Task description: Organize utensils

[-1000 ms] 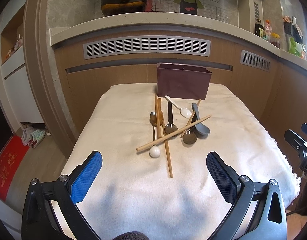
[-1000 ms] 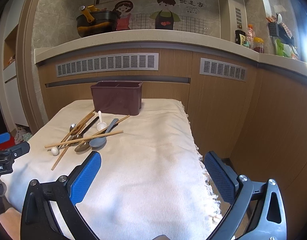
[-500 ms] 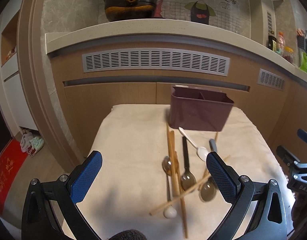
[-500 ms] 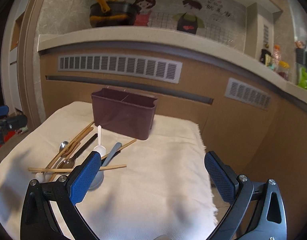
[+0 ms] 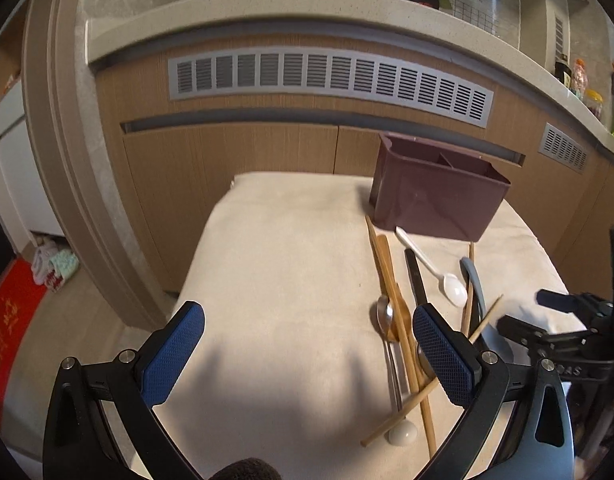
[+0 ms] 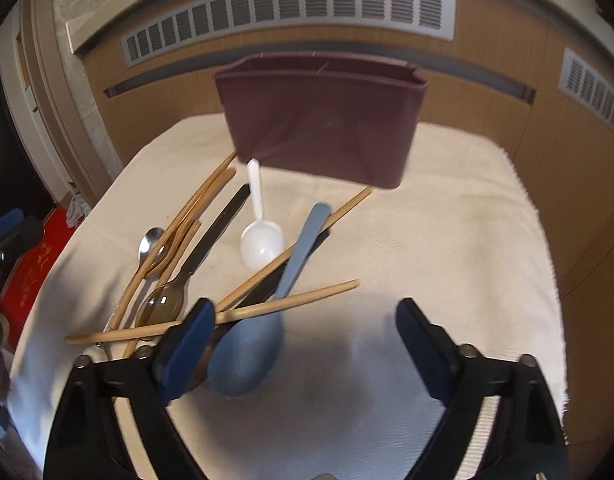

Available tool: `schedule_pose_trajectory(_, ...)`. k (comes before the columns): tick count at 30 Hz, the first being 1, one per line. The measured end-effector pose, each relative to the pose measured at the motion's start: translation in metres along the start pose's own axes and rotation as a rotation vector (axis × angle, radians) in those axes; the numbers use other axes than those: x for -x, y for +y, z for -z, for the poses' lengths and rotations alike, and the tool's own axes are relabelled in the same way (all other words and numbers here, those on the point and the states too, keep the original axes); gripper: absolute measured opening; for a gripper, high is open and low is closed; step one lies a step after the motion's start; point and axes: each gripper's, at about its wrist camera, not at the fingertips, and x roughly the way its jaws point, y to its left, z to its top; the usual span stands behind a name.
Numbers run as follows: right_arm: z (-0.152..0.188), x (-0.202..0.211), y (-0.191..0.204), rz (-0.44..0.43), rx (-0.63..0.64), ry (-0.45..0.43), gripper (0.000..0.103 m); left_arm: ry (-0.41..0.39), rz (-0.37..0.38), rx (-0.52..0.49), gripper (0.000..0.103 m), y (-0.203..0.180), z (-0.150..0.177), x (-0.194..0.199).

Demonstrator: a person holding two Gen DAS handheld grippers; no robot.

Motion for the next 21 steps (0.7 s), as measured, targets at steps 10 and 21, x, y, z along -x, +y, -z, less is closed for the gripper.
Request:
schedule_pose_trajectory(10, -0.011, -0.036, 0.019, -0.005, -0.025, 0.072, 0.055, 0.046, -0.063, -0.003, 0.103, 0.007, 0.017, -0.01)
schedule_pose_trajectory(21, 0.007, -0.012, -0.015, 0.022, 0.051, 0.061, 0.015, 0.099, 0.003, -0.054, 0.103, -0.017, 0.019, -0.021)
